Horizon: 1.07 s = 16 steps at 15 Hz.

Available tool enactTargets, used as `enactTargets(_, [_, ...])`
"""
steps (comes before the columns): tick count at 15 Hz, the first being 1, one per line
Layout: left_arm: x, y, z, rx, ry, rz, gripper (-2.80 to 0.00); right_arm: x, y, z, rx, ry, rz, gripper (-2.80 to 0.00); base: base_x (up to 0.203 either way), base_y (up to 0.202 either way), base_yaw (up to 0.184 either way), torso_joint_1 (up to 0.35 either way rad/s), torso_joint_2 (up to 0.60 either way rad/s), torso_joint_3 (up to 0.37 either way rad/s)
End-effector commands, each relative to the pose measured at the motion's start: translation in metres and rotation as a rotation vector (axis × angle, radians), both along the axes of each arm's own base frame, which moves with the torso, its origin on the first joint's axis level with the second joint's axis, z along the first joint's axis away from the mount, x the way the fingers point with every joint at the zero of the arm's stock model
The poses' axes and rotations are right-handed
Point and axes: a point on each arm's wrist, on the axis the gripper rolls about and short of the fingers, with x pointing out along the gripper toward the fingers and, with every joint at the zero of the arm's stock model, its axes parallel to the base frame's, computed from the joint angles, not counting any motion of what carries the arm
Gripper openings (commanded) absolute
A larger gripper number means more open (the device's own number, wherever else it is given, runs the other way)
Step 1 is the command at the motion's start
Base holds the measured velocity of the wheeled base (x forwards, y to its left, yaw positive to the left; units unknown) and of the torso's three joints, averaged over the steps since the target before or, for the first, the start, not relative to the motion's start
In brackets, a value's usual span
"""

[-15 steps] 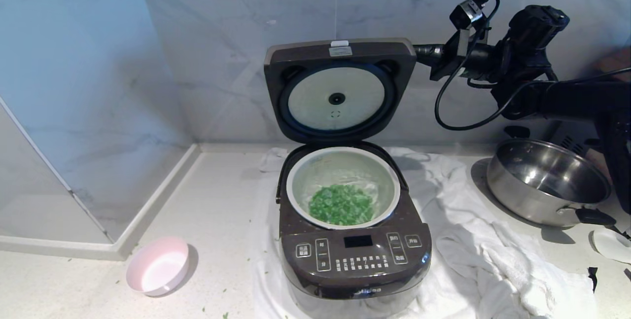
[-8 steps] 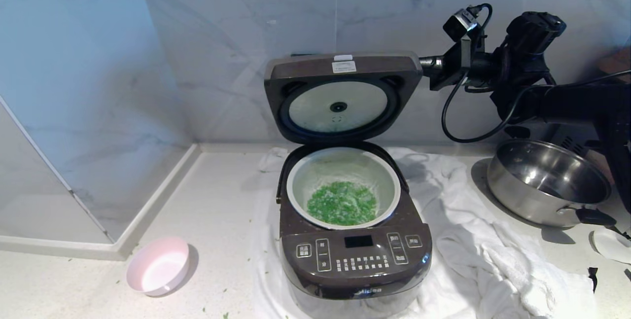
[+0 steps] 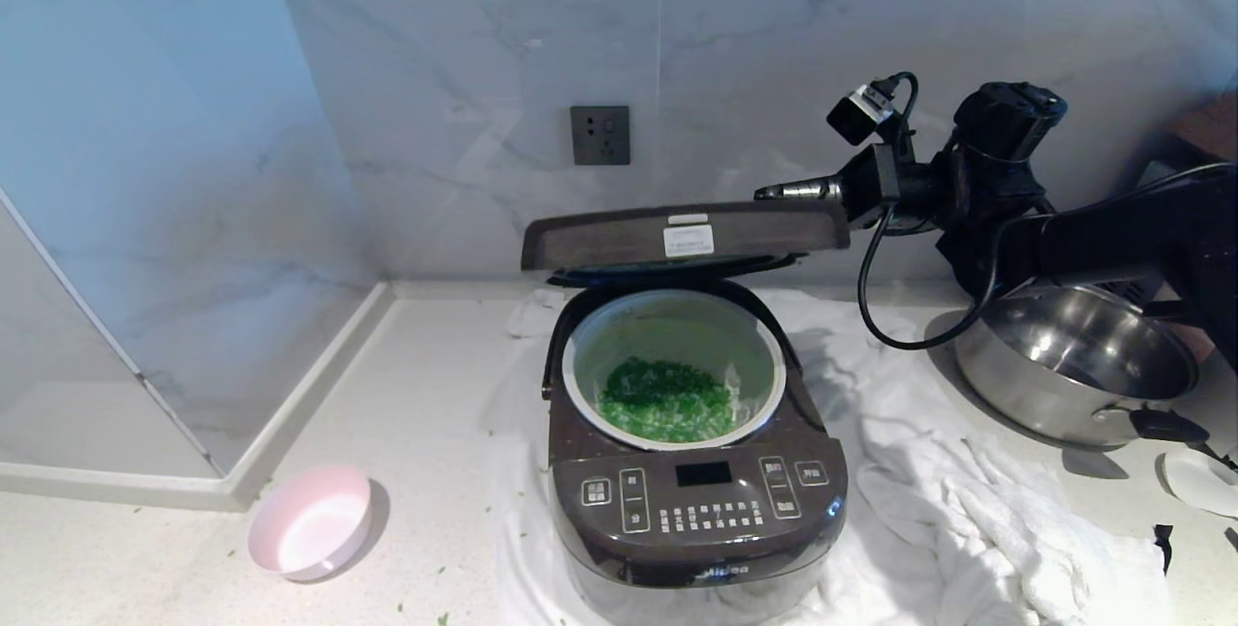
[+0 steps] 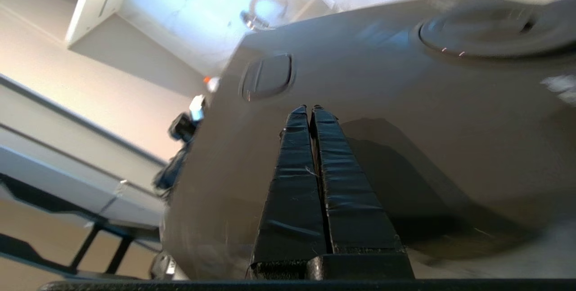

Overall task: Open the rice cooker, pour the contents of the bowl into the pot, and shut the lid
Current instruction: Close the rice cooker

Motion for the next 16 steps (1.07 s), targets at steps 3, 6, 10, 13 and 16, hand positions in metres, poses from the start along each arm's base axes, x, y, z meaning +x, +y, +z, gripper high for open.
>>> enactTargets(3, [0.000,0.000,0.000,-0.001,0.002,0.000,-2.80,-0.020,0.005,-0.009,-0.010,0.076,0.016,-2.80,0.000,0.000,0.000,0.000,0.00,0.000])
enactTargets(6, [0.000,0.000,0.000,0.001,0.002,0.000,-2.80,-0.027,0.003,-0.017,-0.018,0.179,0.009,-2.80,0.000,0.000,0.000,0.000,0.00,0.000])
enactTargets(10, [0.000,0.000,0.000,0.001,0.002,0.000,-2.80,-0.032,0.004,-0.035,-0.020,0.253,-0.026,-2.80,0.000,0.000,0.000,0.000,0.00,0.000])
enactTargets(13, [0.000,0.000,0.000,0.001,0.002,0.000,-2.80,-0.031,0.005,-0.032,-0.002,0.245,-0.086,-2.80,0.000,0.000,0.000,0.000,0.00,0.000])
enactTargets(16, [0.000,0.000,0.000,0.001,0.002,0.000,-2.80,-0.029,0.006,-0.028,0.003,0.228,-0.094,-2.80,0.000,0.000,0.000,0.000,0.00,0.000])
